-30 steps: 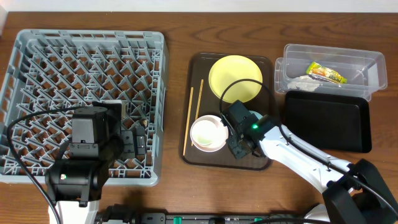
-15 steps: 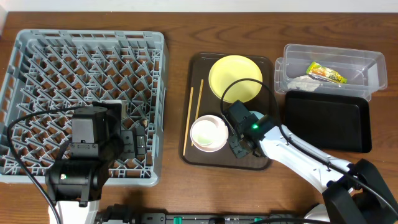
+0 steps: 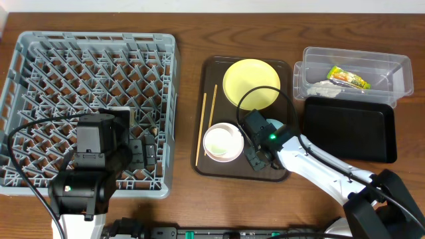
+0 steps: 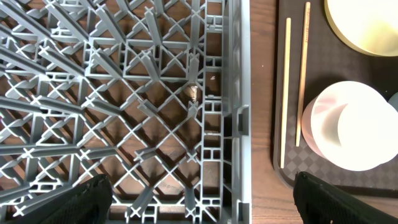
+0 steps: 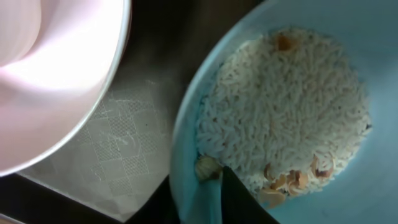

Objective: Sort waste into correct bins and load items into the dishwasher
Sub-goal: 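Move the right gripper to the light-blue bowl and grip its rim, then lift the blue bowl over the black tray and tip out the rice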

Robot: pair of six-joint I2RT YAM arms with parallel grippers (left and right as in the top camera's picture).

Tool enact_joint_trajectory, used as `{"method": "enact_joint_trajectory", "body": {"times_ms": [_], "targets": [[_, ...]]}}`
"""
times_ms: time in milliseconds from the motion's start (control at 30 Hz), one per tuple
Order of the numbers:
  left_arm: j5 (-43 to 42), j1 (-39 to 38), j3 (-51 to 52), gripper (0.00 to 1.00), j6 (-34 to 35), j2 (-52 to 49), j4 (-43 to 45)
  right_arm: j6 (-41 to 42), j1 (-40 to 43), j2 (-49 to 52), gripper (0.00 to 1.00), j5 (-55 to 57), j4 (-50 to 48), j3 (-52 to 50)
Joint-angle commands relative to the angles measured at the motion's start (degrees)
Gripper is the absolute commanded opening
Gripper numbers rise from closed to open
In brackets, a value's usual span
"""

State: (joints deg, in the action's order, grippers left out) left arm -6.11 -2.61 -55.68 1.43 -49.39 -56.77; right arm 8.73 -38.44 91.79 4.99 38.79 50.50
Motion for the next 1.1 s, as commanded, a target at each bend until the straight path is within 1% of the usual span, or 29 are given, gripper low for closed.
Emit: {"method": "enact_joint_trajectory", "body": {"times_ms": [0, 267, 467, 700, 867, 1067], "targets": [[-0.76, 0.28, -1.29, 0.95, 0.11, 0.02, -0.20, 0.48, -0.37, 0.15, 0.16, 1.01, -0.55, -0.37], [-0.76, 0.28, -1.29, 0.95, 0.11, 0.04, -0.20, 1.16, -0.37, 0.13, 0.01, 1.01, -1.14, -0.33], [-0.76, 0.28, -1.29, 0.95, 0.11, 0.04, -0.20, 4.07, -0.37, -0.81, 0.01, 0.96, -1.36, 0.17], [-0.76, 0.28, -1.29, 0.95, 0.11, 0.02, -0.17, 5.66, 0.98, -6.03, 0.01, -1.25, -1.40, 0.50], [-0.76, 0.28, -1.29, 0.95, 0.11, 0.02, -0.17, 5.64, 4.42, -10.95, 0.01, -6.80, -1.79, 0.50], [-0.79, 0.28, -1.29, 0.95, 0.13, 0.04, -0.17, 5.62, 10.62, -15.87, 0.01, -12.41, -0.81, 0.50]]}}
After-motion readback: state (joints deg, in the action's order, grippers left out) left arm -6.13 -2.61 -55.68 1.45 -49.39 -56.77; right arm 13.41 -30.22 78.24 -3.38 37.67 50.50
